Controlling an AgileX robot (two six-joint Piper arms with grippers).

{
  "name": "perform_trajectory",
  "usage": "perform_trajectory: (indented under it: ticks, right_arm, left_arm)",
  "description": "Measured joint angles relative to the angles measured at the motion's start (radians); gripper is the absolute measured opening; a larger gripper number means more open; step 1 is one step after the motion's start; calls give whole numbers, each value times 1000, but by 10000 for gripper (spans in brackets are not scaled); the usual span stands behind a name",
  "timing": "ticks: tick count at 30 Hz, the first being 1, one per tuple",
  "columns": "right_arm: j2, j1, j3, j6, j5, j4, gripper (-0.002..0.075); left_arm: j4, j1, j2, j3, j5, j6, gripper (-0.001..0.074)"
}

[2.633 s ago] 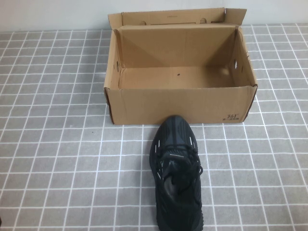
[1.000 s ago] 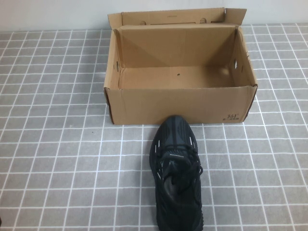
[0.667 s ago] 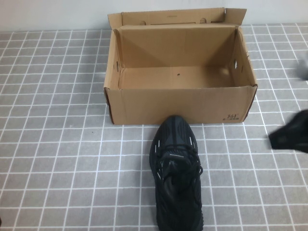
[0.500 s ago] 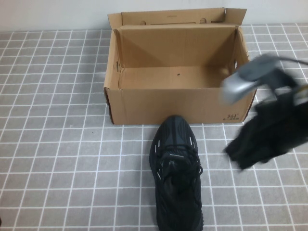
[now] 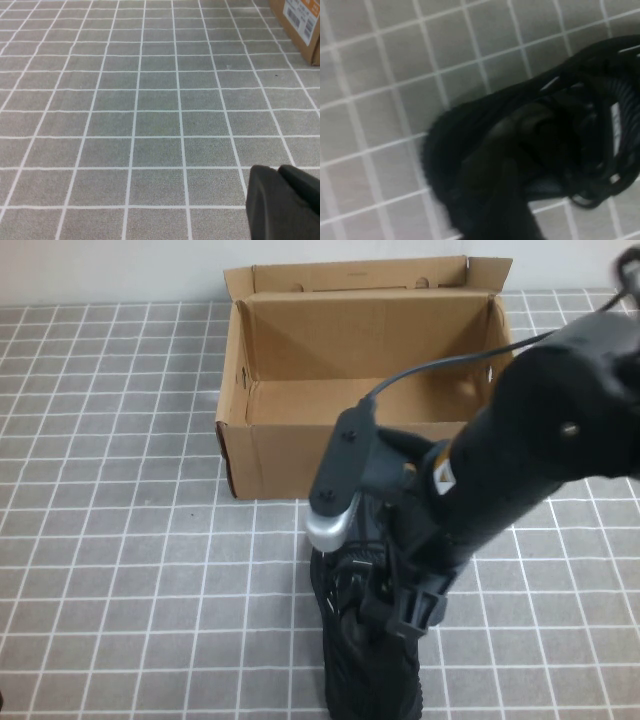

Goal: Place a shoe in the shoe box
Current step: Pick up the shoe from the table

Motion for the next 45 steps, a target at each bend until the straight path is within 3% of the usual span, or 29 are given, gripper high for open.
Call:
perform_trajectory:
  ticks: [3,16,25,36,45]
  right_arm:
    - [43,0,0,-20,-36,-35,522]
    - [150,0,0,-26,-153,-93,490]
    - [167,0,0,-28,-192,-141,353]
    - [169,0,0,-28,-196,-145,332]
    - [171,0,0,-28,-185,-145,147]
  left_arm:
    - [0,0,0,0,0,0,0]
    - [0,0,0,0,0,0,0]
    - [0,0,0,0,0,0,0]
    - [0,0,0,0,0,0,0]
    - [0,0,0,0,0,0,0]
